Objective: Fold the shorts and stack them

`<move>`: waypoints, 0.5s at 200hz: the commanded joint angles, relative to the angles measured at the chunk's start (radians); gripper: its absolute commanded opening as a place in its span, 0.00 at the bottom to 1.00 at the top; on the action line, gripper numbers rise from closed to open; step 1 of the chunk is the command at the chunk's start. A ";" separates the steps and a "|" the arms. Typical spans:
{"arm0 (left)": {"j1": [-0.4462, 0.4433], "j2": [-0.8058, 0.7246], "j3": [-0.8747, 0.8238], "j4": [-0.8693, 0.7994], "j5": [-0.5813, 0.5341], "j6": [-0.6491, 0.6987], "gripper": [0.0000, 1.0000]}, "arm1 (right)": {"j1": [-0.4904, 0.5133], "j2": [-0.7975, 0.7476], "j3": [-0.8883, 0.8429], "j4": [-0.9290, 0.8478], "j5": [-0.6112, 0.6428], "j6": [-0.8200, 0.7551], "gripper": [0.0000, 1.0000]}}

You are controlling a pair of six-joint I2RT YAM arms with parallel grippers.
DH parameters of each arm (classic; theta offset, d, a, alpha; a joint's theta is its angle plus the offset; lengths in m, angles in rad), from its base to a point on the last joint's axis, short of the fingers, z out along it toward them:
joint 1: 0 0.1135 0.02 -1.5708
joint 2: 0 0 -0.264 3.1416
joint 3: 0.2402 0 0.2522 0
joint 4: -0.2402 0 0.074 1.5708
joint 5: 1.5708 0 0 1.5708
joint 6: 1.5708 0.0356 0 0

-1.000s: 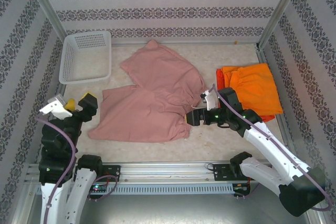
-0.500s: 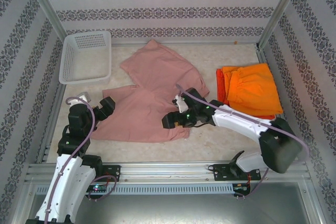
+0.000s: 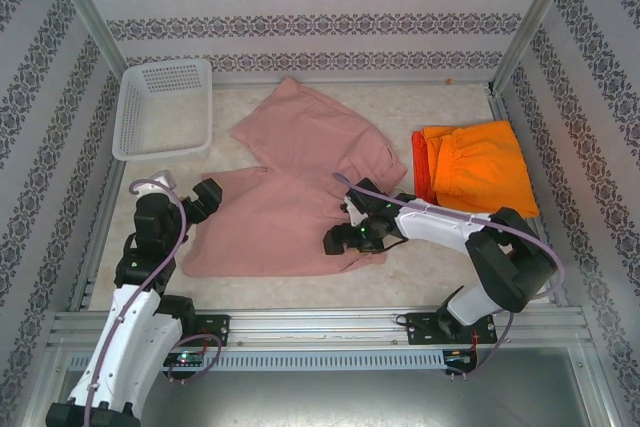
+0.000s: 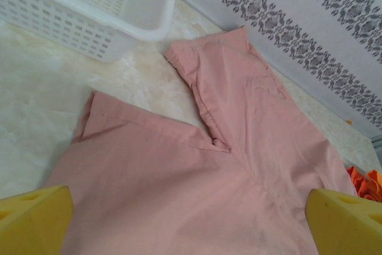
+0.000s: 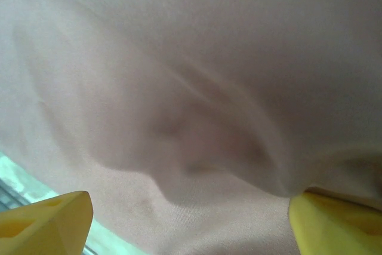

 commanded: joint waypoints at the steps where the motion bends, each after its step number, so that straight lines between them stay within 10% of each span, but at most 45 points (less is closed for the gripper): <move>1: 0.006 0.028 -0.030 0.092 0.048 -0.041 0.99 | -0.008 -0.025 0.003 -0.229 0.135 -0.078 0.87; 39: 0.004 0.084 -0.077 0.159 0.091 -0.084 0.98 | -0.020 -0.055 0.089 -0.426 0.303 -0.124 0.89; 100: -0.072 0.186 -0.134 0.304 0.124 -0.168 0.97 | -0.125 -0.168 0.224 -0.242 0.012 -0.103 0.91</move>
